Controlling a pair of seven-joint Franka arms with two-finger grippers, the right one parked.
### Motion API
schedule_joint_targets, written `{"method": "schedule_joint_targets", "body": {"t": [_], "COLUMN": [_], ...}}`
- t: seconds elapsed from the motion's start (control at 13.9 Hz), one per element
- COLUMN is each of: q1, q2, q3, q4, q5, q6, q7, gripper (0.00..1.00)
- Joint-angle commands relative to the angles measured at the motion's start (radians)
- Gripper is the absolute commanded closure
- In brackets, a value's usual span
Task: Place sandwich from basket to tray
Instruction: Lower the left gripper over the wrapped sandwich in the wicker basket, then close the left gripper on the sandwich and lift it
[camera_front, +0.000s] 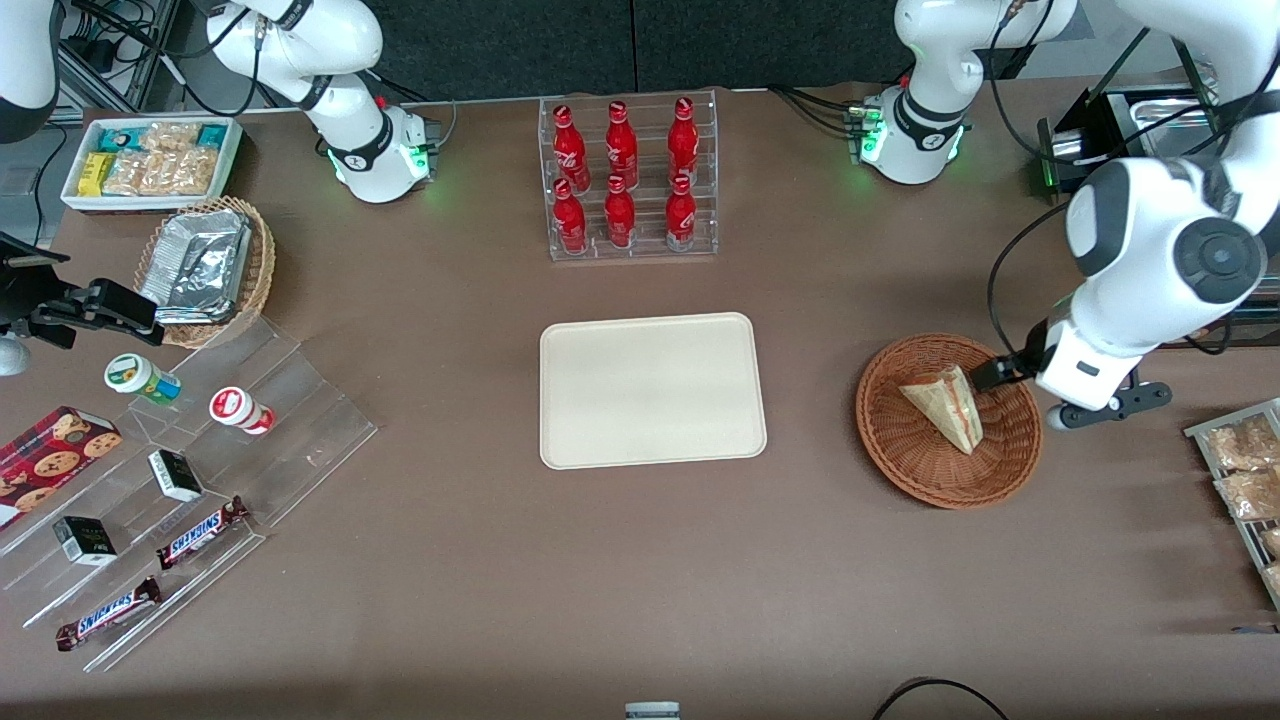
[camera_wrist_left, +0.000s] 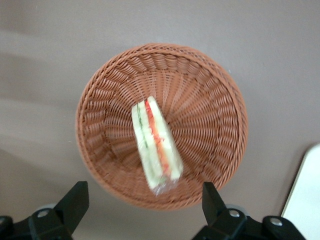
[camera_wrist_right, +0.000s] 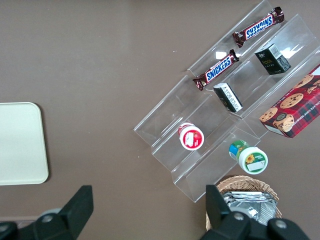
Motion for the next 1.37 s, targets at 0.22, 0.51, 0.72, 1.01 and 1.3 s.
{"method": "schedule_joint_targets", "body": {"t": [0.22,0.51,0.72,1.01,1.3], "q1": [-0.016,-0.019,-0.019,-0.021,-0.028], "q2": [0.04,0.069,0.1,0.133,0.136], "q3": [-0.002,-0.002,-0.002,-0.002,-0.002], "q4": [-0.104,-0.192,-0.197,-0.232,-0.229], "q5": [0.006,0.006,-0.002,-0.003,0.001], "q6": [0.142,0.267,0.294,0.37,0.347], "q7": [-0.234,-0.318,-0.332,-0.398,-0.401], "gripper": [0.0,0.0,0.0,0.41,1.0]}}
